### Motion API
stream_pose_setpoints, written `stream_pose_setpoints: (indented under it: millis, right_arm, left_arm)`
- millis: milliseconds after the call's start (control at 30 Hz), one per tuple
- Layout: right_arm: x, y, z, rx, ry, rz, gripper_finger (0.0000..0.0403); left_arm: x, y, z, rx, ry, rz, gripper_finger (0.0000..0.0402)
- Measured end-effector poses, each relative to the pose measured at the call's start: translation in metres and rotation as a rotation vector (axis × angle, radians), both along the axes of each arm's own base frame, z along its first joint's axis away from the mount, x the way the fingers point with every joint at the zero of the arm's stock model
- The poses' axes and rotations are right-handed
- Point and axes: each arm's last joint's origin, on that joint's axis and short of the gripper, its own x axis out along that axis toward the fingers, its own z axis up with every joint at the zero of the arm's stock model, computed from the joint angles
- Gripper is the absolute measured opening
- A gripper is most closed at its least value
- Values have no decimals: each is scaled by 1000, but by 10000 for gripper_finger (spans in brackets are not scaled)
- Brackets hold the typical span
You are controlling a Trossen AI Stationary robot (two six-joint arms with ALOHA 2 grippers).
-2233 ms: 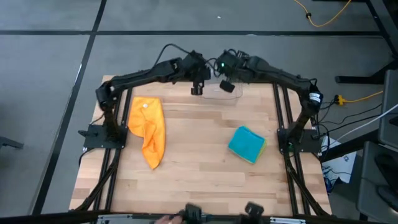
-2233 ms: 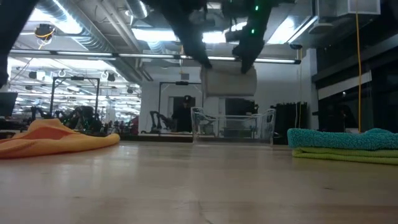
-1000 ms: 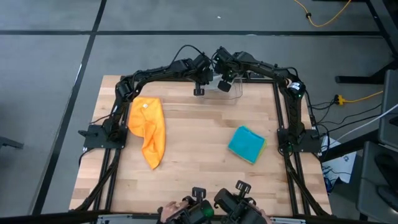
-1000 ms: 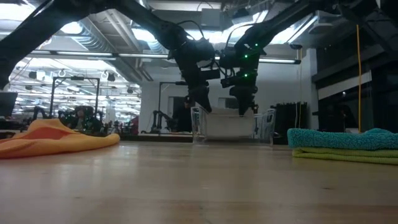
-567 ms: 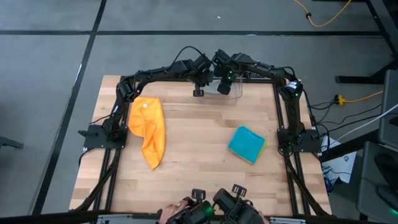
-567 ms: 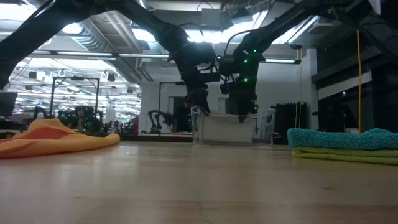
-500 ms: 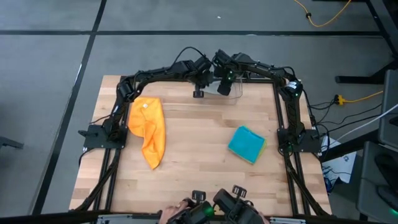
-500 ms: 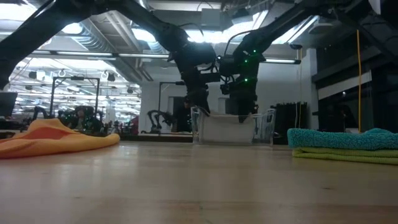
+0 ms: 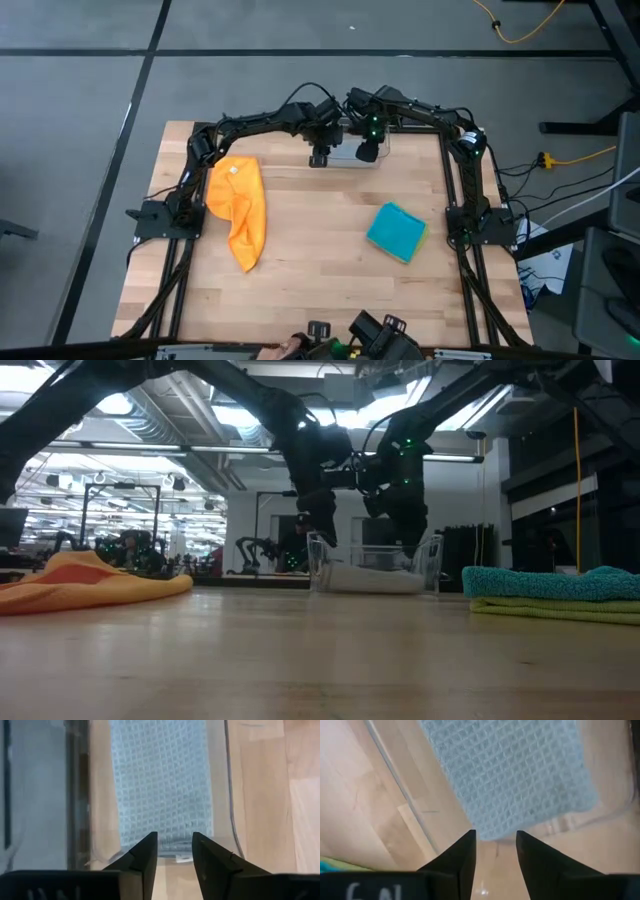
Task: Fold microfiber towels
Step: Put the blue microfiber towel into the transparent bin
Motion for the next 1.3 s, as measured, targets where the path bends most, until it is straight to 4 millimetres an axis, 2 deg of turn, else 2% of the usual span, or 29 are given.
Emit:
stream_pose_setpoints:
  millis: [100,233,400,567,667,767,933,1133,1300]
  right_arm:
    - [-3,2,2,24,31,-30,141]
    - [-3,3,18,37,52,-49,142]
    - [-1,1,62,14,23,-142,142]
    - [3,15,103,-10,-35,-214,142]
    - [3,39,126,21,-110,-185,142]
    - [-5,72,143,35,-144,-142,142]
    - [-35,139,161,53,-169,-135,142]
    - [-74,211,140,33,-203,-285,142]
    - [-99,257,97,101,-190,-422,142]
  left_arm:
    - [0,-7,10,30,4,13,112]
    - [-8,-20,39,121,1,34,112]
    - [-27,-42,84,207,-16,87,110]
    - [-62,-70,125,116,-22,166,110]
    - [-86,-86,142,5,-2,191,110]
    - [-109,-102,156,-127,28,182,110]
    - [-126,-122,171,-247,6,165,110]
    - [-117,-144,170,-307,5,126,110]
    - [-93,-171,152,-306,-51,32,110]
